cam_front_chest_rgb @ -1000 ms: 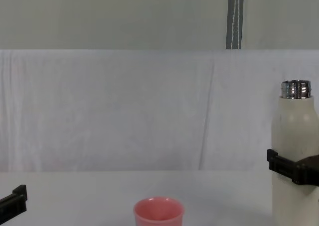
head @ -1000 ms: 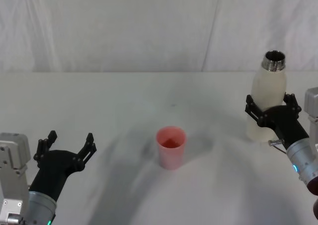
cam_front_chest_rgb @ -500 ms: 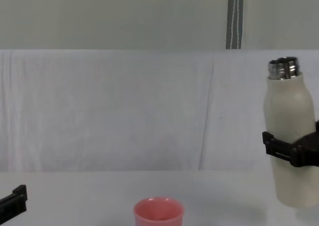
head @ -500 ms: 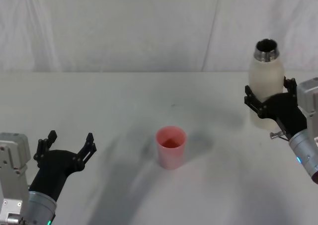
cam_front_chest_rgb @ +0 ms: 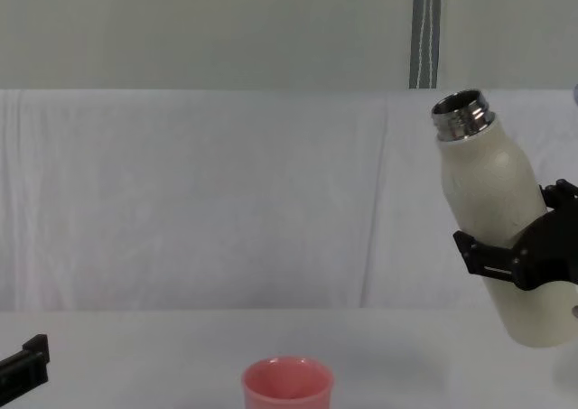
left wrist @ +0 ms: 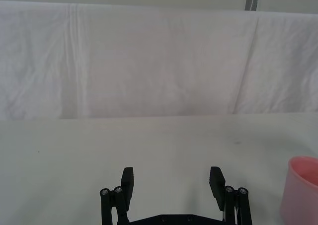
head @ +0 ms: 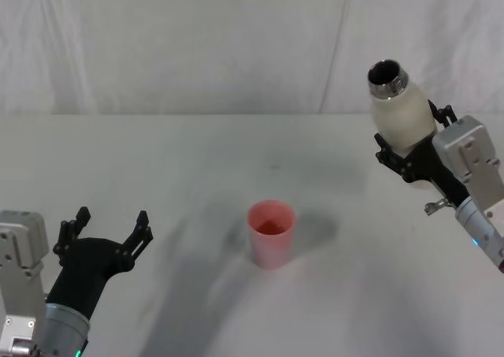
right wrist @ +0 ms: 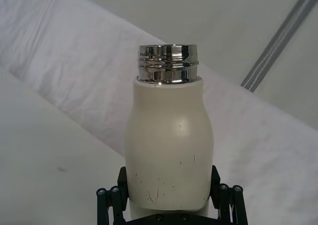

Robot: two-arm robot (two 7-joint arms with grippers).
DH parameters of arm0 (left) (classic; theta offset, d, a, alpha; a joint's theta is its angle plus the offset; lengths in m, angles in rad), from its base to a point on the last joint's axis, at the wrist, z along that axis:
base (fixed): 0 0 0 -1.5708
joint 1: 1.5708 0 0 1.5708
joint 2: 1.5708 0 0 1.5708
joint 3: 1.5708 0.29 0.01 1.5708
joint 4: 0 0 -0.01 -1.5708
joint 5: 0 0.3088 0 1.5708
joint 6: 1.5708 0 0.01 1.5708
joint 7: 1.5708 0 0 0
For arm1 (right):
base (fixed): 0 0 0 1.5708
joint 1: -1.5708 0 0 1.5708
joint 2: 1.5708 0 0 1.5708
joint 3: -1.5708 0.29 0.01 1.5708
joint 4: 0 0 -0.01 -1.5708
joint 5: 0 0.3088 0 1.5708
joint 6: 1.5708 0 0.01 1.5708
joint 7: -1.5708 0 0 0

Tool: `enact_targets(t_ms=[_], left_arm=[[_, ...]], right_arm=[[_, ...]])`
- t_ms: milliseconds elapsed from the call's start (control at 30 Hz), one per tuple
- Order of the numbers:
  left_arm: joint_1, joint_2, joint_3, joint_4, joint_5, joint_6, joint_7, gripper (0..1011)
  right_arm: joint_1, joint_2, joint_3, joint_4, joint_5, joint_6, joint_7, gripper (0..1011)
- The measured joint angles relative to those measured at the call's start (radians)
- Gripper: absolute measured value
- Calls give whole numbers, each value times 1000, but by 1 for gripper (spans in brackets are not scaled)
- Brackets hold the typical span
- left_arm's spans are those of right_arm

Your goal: Grasp the thermos with one hand and pour water into the cup lid.

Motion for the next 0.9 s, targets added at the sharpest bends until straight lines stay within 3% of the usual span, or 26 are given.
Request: enact_targets(t_ms=[433,900], left_arm=[[0,0,0,0,0,0,0,1001],[0,0,0,0,0,0,0,1001]], right_arm=[[26,57,-79,-36,-176,62,-1,950],[46,85,-156,-52,-337,108,-17,950]])
